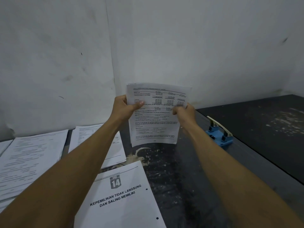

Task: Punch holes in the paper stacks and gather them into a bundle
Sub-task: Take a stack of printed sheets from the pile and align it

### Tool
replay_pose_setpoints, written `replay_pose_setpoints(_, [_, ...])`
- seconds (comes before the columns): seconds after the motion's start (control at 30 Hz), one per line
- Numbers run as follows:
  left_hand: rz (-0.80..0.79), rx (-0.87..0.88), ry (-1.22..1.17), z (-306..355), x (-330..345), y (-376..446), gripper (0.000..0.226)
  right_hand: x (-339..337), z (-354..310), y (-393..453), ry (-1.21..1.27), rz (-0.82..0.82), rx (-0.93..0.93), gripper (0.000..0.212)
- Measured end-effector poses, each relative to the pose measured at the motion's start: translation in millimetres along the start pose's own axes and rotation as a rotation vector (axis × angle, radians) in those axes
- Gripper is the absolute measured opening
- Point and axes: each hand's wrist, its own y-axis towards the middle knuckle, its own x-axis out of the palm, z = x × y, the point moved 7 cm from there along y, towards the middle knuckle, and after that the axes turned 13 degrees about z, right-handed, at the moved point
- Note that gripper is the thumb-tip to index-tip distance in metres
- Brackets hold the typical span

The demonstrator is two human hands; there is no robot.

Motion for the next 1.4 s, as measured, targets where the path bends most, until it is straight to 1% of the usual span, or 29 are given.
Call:
replay_pose_setpoints(0.1, [0.012,0.038,0.009,6.5,0.7,2.5,0.014,2.1,-5.6,2.8,-0.062,-0.026,-0.030,0.022])
replay_pose_setpoints(0.2, [0.058,0.077,-0.028,21.0,2.8,5.2,0.013,4.5,-19.1,7.9,-0.033,0.009,-0.075,0.016])
replay_pose_setpoints(0.33, [0.117,0.103,-0.073,27.9,6.0,7.3,0.013,8.4,-31.9,9.4,0.002,0.063,-0.138,0.018])
replay_pose_setpoints(0.4, [0.114,0.069,-0.064,14.1,8.0,3.4,0.018,10.4,-20.9,6.2,0.017,0.067,-0.109,0.018])
replay_pose_setpoints(0.47, [0.093,0.003,-0.027,-6.5,11.0,-5.4,0.024,13.1,0.4,-0.2,-0.001,0.033,-0.046,0.022])
replay_pose_setpoints(0.53, [0.079,-0.036,-0.005,-19.7,14.4,-11.9,0.023,13.4,15.7,-3.9,-0.001,0.007,0.001,0.027])
replay_pose_setpoints(0.6, [0.077,-0.030,0.015,-18.7,15.8,-10.2,0.017,11.0,13.8,-1.6,-0.007,0.009,-0.012,0.027])
replay_pose_setpoints(0.67, [0.069,-0.022,0.014,-11.5,15.1,-4.2,0.011,3.3,-1.0,4.5,-0.057,0.071,-0.091,0.024])
replay_pose_setpoints(0.7, [0.060,-0.019,0.012,-8.1,14.8,-1.5,0.010,-2.3,-11.9,6.8,-0.073,0.118,-0.146,0.027])
replay_pose_setpoints(0.77, [0.031,-0.016,0.015,-4.9,15.8,1.3,0.011,-10.9,-37.0,9.0,-0.084,0.169,-0.288,0.044])
replay_pose_setpoints(0.87, [0.006,-0.043,0.018,-8.7,16.5,-0.2,0.008,-12.4,-71.3,8.4,-0.164,0.165,-0.503,0.073])
replay_pose_setpoints(0.97, [0.008,-0.062,0.003,-14.6,16.3,-3.3,0.009,-8.9,-99.1,-4.9,-0.313,0.144,-0.788,0.086])
replay_pose_setpoints(1.03, [0.003,-0.067,0.014,-17.3,16.8,-5.9,0.015,0.7,-105.1,-14.1,-0.491,0.085,-0.953,0.085])
replay_pose_setpoints(1.07, [0.002,-0.064,0.021,-18.0,16.8,-7.1,0.017,7.5,-103.0,-16.8,-0.610,0.032,-0.997,0.082])
replay_pose_setpoints(1.13, [0.000,-0.045,0.033,-18.3,17.3,-9.1,0.017,16.5,-94.6,-19.1,-0.793,-0.042,-1.040,0.071])
replay_pose_setpoints(1.2, [-0.005,-0.045,0.015,-18.4,17.5,-11.2,0.014,17.1,-91.1,-20.0,-0.845,-0.024,-1.090,0.067])
replay_pose_setpoints(1.27, [0.007,-0.048,0.000,-17.7,15.9,-12.6,0.011,17.5,-88.8,-18.4,-0.852,-0.045,-1.087,0.067])
replay_pose_setpoints(1.33, [0.027,-0.038,-0.004,-15.7,14.3,-12.0,0.011,13.0,-86.0,-13.7,-0.806,-0.040,-1.022,0.072])
replay_pose_setpoints(1.37, [0.047,-0.033,-0.014,-13.3,13.2,-11.1,0.011,7.0,-85.9,-10.1,-0.725,0.003,-0.960,0.079])
replay_pose_setpoints(1.4, [0.074,-0.033,-0.028,-10.7,11.3,-9.2,0.013,-1.5,-86.1,-4.6,-0.596,0.055,-0.851,0.087])
